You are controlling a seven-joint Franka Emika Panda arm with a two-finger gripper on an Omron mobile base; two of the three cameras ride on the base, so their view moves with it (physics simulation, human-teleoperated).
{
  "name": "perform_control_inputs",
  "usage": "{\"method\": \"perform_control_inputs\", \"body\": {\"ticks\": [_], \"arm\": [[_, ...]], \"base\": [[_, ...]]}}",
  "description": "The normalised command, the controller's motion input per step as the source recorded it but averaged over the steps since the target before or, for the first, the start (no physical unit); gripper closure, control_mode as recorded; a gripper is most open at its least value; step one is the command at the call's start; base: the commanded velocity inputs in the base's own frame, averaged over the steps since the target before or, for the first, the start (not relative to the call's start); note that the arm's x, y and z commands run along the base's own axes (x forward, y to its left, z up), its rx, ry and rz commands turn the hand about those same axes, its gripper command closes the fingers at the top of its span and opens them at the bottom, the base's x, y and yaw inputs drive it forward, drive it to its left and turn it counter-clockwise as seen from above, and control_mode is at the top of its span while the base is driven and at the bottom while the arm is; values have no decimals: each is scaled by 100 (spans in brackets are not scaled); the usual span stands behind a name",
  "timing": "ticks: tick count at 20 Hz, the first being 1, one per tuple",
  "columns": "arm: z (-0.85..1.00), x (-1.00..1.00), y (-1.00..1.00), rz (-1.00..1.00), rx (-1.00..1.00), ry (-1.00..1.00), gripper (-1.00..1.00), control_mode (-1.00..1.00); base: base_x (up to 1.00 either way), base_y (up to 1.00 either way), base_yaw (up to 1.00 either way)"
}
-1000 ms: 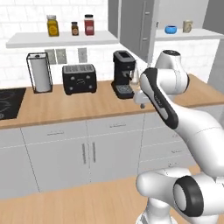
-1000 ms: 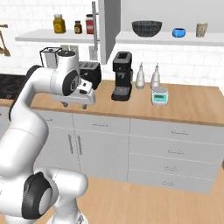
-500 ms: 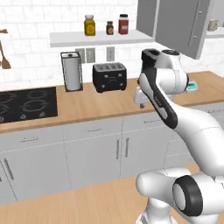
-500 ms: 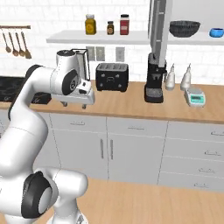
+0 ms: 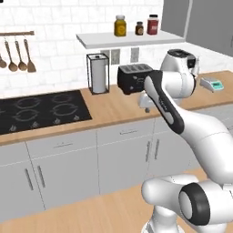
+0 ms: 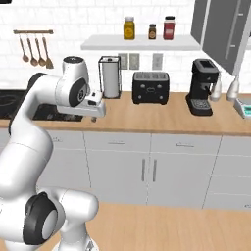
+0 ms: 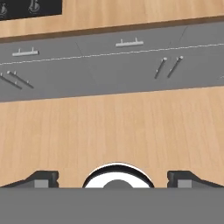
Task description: Gather all objects into one cabinet and sort the glasses and bowls to opposite sides.
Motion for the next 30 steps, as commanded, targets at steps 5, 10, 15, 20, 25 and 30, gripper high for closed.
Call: {"method": "perform_control_inputs", "body": {"ticks": [5,10,15,20,25,30], "arm": [[0,0,0,0,0,0,-100,100],[0,0,0,0,0,0,-100,100],[0,0,0,0,0,0,-100,100],[0,0,0,0,0,0,-100,100],[0,0,0,0,0,0,-100,100],[0,0,0,0,0,0,-100,100]], "base": [[0,100,-15],[-1,100,-12],[-14,100,-7],[-22,100,-3],[-24,100,-1],[-38,100,0]]}}
